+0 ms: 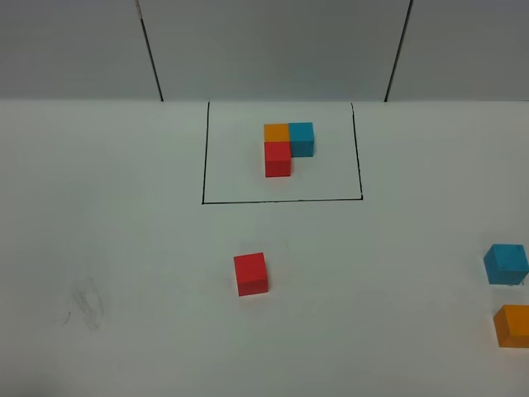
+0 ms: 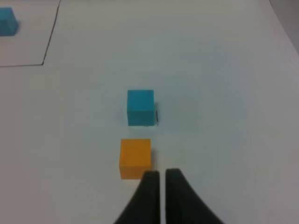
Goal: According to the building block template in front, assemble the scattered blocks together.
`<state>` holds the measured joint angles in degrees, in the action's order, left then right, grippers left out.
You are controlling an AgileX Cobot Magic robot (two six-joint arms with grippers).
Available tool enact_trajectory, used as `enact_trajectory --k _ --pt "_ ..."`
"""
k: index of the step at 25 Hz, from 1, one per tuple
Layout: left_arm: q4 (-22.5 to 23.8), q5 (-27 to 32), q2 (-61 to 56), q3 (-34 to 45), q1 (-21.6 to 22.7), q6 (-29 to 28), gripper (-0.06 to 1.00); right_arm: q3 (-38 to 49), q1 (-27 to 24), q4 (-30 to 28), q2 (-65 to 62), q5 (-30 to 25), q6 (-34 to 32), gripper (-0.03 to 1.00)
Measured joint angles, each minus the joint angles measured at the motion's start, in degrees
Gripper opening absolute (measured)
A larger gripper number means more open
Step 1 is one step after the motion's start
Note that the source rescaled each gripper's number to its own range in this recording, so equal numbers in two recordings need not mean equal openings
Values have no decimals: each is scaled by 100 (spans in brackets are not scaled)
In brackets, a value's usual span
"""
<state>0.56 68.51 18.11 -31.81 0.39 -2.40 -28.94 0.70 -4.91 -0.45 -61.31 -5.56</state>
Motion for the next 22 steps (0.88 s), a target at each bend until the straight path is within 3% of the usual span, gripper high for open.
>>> enact_trajectory --k 7,12,22 --pt "-56 -276 -7 88 0 -229 0 0 0 0 0 0 0 0" --pt "269 -387 -7 128 0 -521 0 0 0 0 0 0 0 0" --pt "25 -689 -45 270 7 65 0 0 0 0 0 0 0 0"
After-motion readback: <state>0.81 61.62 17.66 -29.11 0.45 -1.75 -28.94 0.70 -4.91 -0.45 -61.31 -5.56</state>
